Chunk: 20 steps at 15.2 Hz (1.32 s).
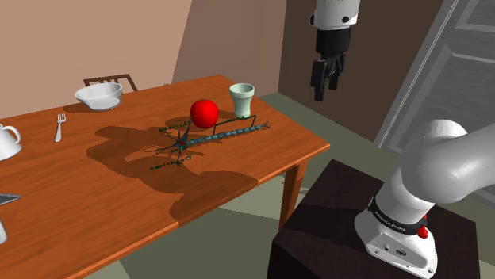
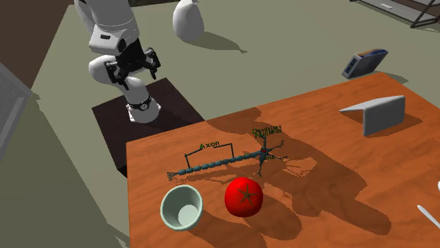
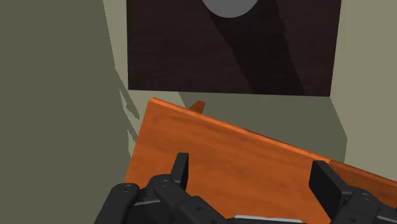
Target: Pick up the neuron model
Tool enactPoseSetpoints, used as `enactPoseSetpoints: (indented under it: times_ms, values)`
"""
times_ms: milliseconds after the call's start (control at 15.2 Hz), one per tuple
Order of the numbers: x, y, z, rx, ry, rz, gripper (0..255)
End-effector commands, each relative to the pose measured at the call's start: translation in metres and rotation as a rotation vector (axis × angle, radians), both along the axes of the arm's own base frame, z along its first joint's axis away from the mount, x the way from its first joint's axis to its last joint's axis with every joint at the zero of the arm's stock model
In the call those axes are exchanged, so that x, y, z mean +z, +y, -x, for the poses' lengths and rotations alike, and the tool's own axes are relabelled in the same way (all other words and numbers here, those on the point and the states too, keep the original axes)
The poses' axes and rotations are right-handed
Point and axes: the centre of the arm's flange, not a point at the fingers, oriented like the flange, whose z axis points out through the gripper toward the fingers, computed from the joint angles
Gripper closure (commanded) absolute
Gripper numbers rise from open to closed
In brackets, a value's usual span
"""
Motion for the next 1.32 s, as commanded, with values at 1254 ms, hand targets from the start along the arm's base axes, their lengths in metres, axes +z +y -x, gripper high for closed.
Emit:
enactPoseSetpoints:
  times_ms: [1254]
  values:
    - [-0.101,0.047,-0.222,0.678,0.026,-0.057,0]
